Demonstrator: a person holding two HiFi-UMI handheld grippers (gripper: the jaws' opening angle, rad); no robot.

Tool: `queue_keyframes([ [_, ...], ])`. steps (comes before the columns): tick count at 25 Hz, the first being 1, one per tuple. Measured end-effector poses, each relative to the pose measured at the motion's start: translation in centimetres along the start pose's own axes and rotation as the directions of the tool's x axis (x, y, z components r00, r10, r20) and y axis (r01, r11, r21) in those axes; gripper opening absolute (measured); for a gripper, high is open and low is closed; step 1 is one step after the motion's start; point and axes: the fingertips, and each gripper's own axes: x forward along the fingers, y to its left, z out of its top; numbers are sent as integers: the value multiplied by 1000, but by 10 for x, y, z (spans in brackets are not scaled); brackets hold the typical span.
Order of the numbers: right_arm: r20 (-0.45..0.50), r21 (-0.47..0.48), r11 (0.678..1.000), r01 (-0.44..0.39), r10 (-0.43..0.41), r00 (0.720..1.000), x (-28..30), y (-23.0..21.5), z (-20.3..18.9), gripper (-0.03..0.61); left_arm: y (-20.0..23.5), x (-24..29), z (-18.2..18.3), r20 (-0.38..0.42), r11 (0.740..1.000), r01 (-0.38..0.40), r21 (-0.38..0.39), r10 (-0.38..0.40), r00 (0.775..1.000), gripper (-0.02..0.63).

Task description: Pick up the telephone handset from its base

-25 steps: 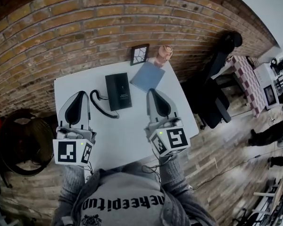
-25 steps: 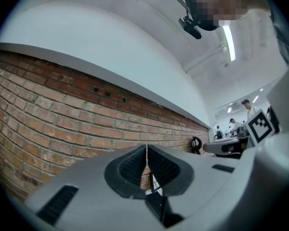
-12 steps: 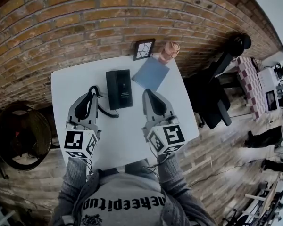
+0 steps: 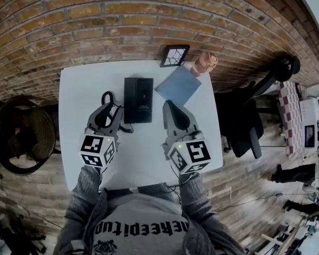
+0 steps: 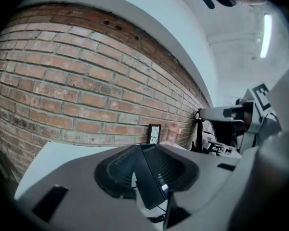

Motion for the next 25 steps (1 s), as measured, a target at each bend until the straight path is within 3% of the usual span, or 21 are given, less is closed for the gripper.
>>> queue_keyframes([
  [13,-65,-5,999,-42,42,997,14,-24,-18,5,18,56,-71,-188,998,-11,-68,-2,982,121],
  [25,-100,14,1000,-15,16,995,20,-44,-34,5,21,88,-94,-256,994,47,-94,-69,964,165],
])
